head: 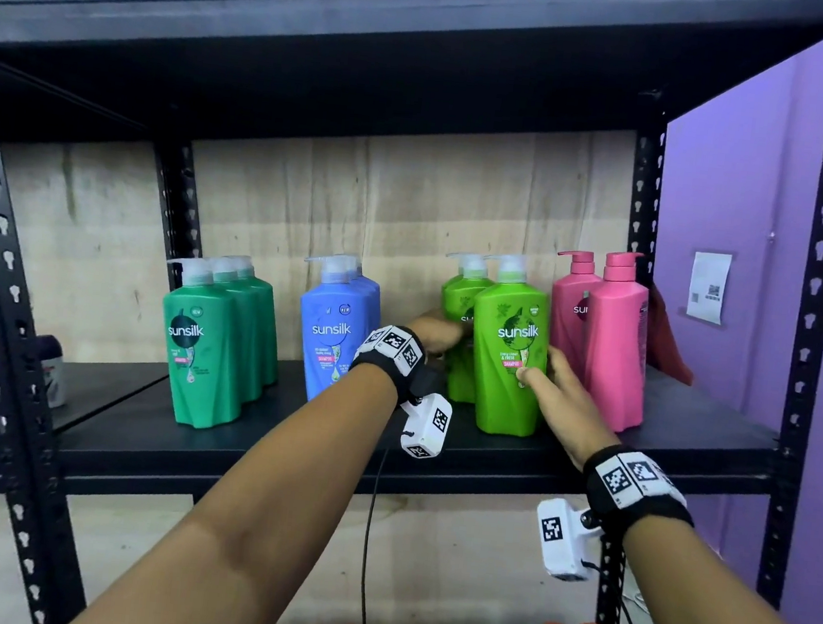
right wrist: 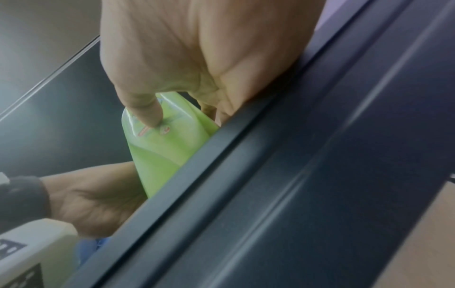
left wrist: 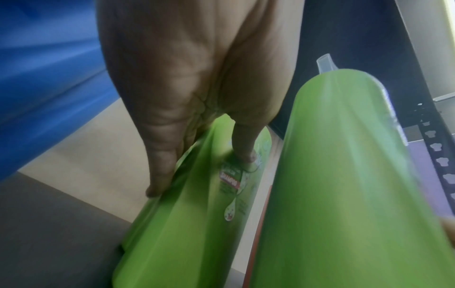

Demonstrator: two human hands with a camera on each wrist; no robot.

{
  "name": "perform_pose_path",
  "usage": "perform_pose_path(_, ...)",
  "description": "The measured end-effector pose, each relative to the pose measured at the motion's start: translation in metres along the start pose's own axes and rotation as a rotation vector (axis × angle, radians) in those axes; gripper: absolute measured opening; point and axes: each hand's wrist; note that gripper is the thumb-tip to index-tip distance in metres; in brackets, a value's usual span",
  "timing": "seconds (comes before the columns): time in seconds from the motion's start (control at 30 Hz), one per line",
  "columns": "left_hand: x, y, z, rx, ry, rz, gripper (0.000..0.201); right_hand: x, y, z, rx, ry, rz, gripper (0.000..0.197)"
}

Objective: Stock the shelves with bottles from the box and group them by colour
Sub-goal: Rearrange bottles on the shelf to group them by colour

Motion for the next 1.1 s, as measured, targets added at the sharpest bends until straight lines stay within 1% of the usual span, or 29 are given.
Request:
perform_pose_path(0.07, 0.003, 0.006, 0.011, -0.05, 0.198, 0.042, 0.025, -0.001, 0.001, 0.0, 0.007, -0.001, 0.008, 0.04)
perform_pose_path(0.1, 0.005, 0.009, 0.016, -0.053, 0.272, 0.051, 0.024, -0.002, 0.0, 0.0, 0.006, -0.006, 0.011, 0.042)
perform_pose_path(0.13, 0.006, 0.012, 0.022, -0.049, 0.308, 0.045, 0.022, -0.001, -0.001, -0.001, 0.0, -0.013, 0.019, 0.047)
perform_pose_path(0.17, 0.007, 0.016, 0.028, -0.051, 0.329, 0.036, 0.025, 0.0, -0.001, -0.002, -0.007, -0.023, 0.031, 0.055)
perform_pose_path(0.2, 0.008, 0.019, 0.035, -0.06, 0.336, 0.027, 0.035, 0.001, -0.001, -0.002, -0.012, -0.03, 0.048, 0.063)
perform_pose_path(0.23, 0.01, 0.021, 0.041, -0.071, 0.339, 0.016, 0.051, 0.002, -0.002, -0.002, -0.015, -0.03, 0.07, 0.07)
perform_pose_path(0.27, 0.011, 0.02, 0.047, -0.078, 0.332, 0.003, 0.066, 0.002, -0.002, -0.002, -0.018, -0.02, 0.096, 0.072)
perform_pose_path(0.3, 0.014, 0.021, 0.052, -0.074, 0.323, -0.008, 0.075, 0.003, -0.003, -0.001, -0.021, 0.0, 0.125, 0.071)
perform_pose_path(0.37, 0.02, 0.021, 0.063, -0.027, 0.298, -0.03, 0.082, 0.005, -0.004, -0.002, -0.036, 0.054, 0.181, 0.067)
perform_pose_path(0.43, 0.027, 0.022, 0.076, 0.039, 0.25, -0.06, 0.078, 0.006, -0.005, -0.002, -0.039, 0.078, 0.22, 0.066)
perform_pose_path(0.5, 0.034, 0.019, 0.091, 0.076, 0.159, -0.101, 0.073, 0.005, -0.006, -0.006, -0.022, 0.032, 0.229, 0.069)
perform_pose_path(0.6, 0.04, 0.016, 0.103, 0.118, -0.125, -0.195, 0.071, 0.004, -0.011, -0.01, 0.035, 0.001, 0.228, 0.071)
perform_pose_path(0.67, 0.042, 0.018, 0.103, 0.128, -0.221, -0.201, 0.068, 0.004, -0.011, -0.01, 0.058, 0.011, 0.224, 0.065)
perform_pose_path(0.77, 0.044, 0.023, 0.1, 0.116, -0.288, -0.223, 0.062, 0.005, -0.009, -0.007, 0.074, 0.068, 0.245, 0.06)
perform_pose_path(0.87, 0.043, 0.027, 0.1, 0.082, -0.319, -0.253, 0.06, 0.008, -0.008, -0.004, 0.059, 0.177, 0.288, 0.054)
perform_pose_path(1.0, 0.043, 0.029, 0.098, 0.052, -0.392, -0.246, 0.057, 0.007, -0.007, -0.003, 0.03, 0.257, 0.324, 0.051)
perform_pose_path(1.1, 0.043, 0.031, 0.096, 0.055, -0.42, -0.251, 0.054, 0.007, -0.009, -0.005, 0.03, 0.322, 0.356, 0.051)
Point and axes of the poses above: each hand's wrist, its own y-axis away from the middle knuckle, its own x-axis out of the palm, z = x × y, and after that the axes turned 13 degrees about -x, right-handed
